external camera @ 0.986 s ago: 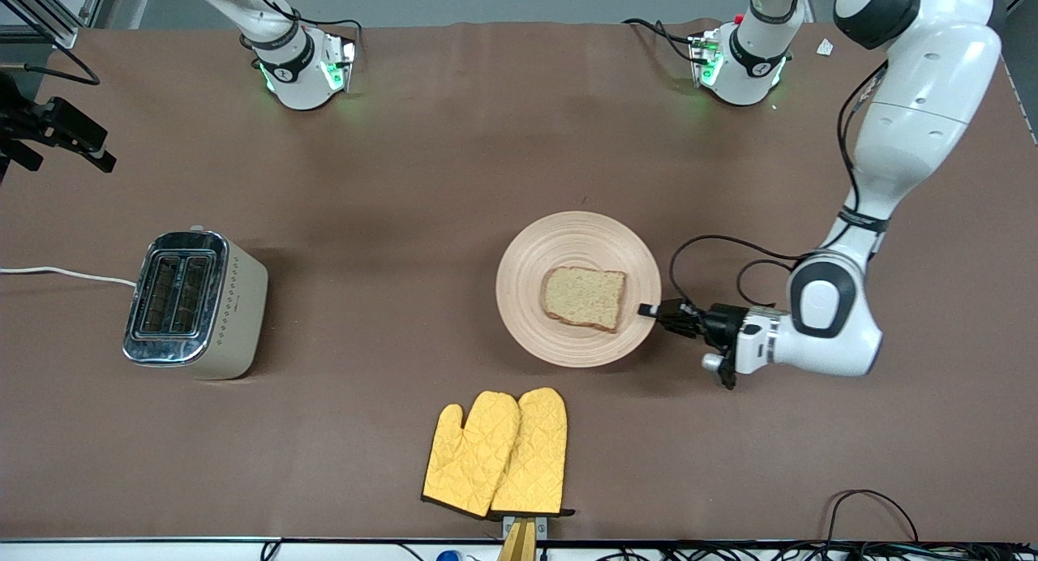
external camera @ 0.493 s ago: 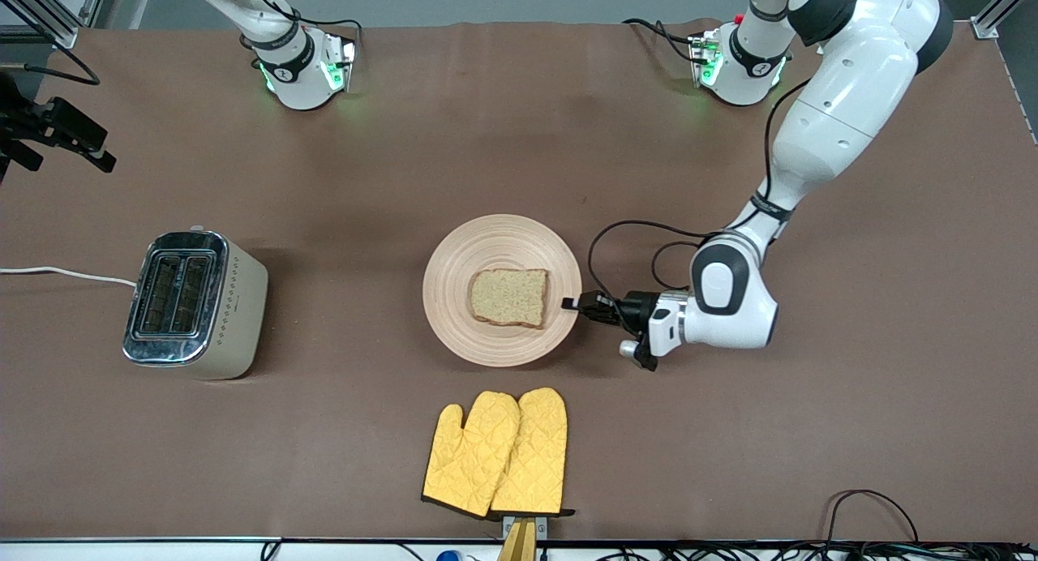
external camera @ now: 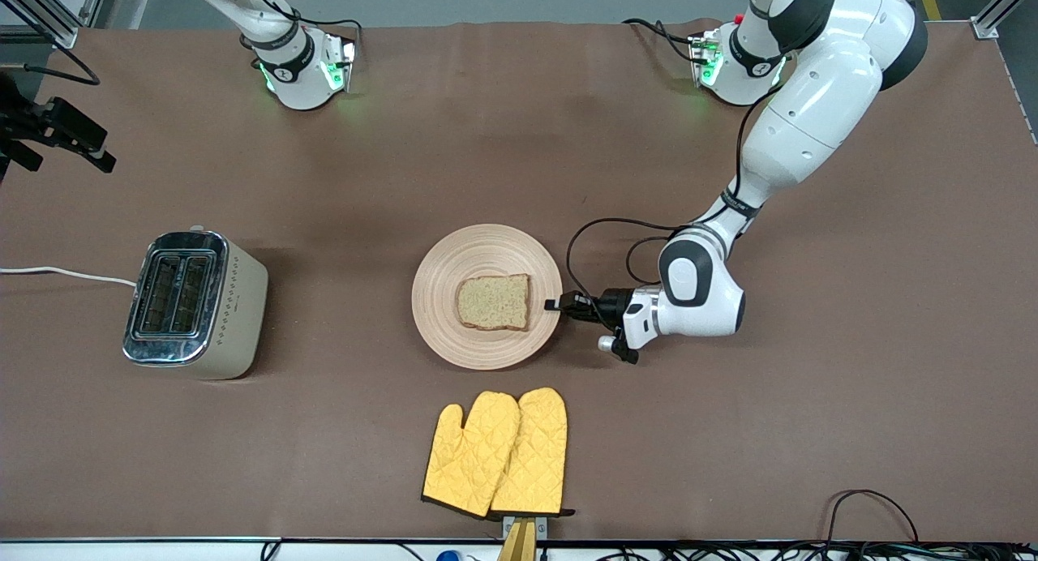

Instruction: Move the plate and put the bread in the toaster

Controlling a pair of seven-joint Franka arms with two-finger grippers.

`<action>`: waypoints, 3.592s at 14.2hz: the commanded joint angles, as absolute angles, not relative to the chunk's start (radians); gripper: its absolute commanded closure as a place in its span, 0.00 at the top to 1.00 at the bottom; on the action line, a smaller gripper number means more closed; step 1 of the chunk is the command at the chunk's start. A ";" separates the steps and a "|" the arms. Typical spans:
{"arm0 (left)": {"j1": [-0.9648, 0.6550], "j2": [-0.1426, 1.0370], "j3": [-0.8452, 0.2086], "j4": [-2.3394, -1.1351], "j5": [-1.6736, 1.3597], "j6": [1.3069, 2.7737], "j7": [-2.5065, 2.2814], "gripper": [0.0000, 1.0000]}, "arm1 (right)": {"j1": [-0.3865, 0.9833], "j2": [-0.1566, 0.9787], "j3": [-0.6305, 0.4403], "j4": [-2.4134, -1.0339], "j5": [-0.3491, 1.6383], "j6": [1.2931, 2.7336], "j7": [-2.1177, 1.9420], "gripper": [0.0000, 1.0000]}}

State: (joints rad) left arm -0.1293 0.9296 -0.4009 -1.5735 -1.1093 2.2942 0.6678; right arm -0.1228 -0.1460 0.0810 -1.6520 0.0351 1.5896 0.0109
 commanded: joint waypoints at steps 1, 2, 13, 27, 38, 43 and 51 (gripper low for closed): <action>-0.123 0.913 -0.407 -1.577 -1.144 2.287 0.680 0.23 | -0.103 -0.140 0.077 -1.640 0.025 1.582 0.009 1.00; -0.123 0.911 -0.407 -1.577 -1.144 2.293 0.669 0.43 | -0.101 -0.140 0.077 -1.641 0.025 1.580 0.006 1.00; 0.017 0.747 -0.357 -1.508 -0.777 2.257 0.243 1.00 | 0.066 -0.082 0.077 -1.657 0.038 1.552 0.200 1.00; 0.117 0.365 -0.344 -1.476 -0.031 1.961 -0.119 1.00 | 0.468 0.426 0.074 -1.652 0.091 2.173 0.647 1.00; 0.086 0.065 -0.318 -1.520 0.120 1.701 -0.173 1.00 | 0.503 0.667 0.069 -1.652 0.087 2.372 0.647 0.86; -0.031 -0.057 -0.157 -1.601 0.072 1.618 -0.130 1.00 | 0.523 0.686 0.067 -1.655 0.086 2.399 0.656 0.66; -0.018 -0.068 -0.160 -1.589 0.069 1.580 -0.130 1.00 | 0.529 0.721 0.066 -1.657 0.086 2.456 0.661 0.26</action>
State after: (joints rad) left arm -0.0217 -0.0515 -0.1625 -1.5843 0.0833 1.5925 -0.1430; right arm 0.5204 0.7086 0.0773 -1.6566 0.0898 2.4342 0.6420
